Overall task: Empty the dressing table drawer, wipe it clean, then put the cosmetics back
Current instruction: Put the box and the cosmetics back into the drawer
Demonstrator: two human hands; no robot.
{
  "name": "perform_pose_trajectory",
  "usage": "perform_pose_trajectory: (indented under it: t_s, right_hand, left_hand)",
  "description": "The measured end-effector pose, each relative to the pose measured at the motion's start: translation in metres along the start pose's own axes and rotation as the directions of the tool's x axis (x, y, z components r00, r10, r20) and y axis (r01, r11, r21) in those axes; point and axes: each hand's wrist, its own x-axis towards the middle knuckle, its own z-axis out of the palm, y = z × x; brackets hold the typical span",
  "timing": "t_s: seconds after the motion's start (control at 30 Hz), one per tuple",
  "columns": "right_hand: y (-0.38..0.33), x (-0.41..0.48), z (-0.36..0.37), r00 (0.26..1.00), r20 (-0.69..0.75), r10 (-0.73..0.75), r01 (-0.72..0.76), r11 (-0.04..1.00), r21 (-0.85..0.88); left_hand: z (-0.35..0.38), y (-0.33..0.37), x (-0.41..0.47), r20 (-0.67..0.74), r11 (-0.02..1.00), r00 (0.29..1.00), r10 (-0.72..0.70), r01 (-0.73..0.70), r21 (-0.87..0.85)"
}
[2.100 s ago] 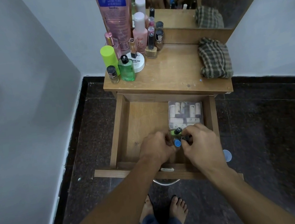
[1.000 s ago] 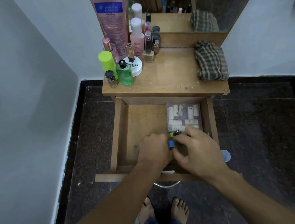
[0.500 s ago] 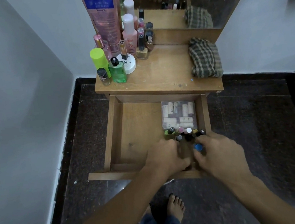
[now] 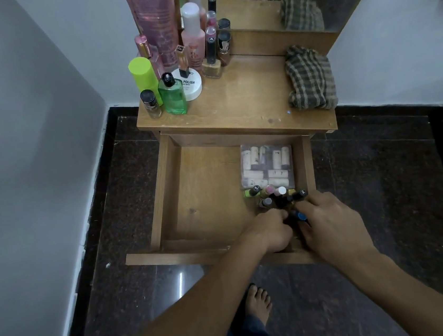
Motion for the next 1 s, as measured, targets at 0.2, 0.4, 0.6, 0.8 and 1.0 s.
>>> perform_pose_trajectory:
  t_s: [0.2, 0.4, 0.6, 0.8, 1.0]
  right_hand:
    - [0.004, -0.003, -0.002, 1.0, -0.031, 0.001, 0.0, 0.999, 0.048]
    - [0.005, -0.001, -0.026, 0.995, -0.082, 0.061, -0.05, 0.99, 0.132]
    - [0.001, 0.013, -0.066, 0.977, -0.192, 0.089, -0.044, 0.973, 0.228]
    - [-0.031, 0.069, -0.105, 0.906, -0.391, 0.162, 0.031, 0.896, 0.442]
    - [-0.103, 0.175, -0.122, 0.918, -0.367, 0.149, 0.077, 0.841, 0.536]
  left_hand:
    - [-0.003, 0.002, 0.001, 0.01, 0.999, 1.0, -0.012, 0.012, -0.034]
    - [-0.005, 0.005, -0.004, 0.043, 0.999, 0.999, -0.007, 0.009, -0.051]
    - [-0.01, 0.003, -0.017, 0.011, 0.997, 0.999, 0.046, -0.045, -0.066]
    - [-0.04, -0.007, -0.049, -0.102, 0.99, 0.993, 0.066, -0.078, -0.114]
    - [-0.072, -0.022, -0.053, -0.54, 0.984, 0.842, -0.001, -0.094, -0.149]
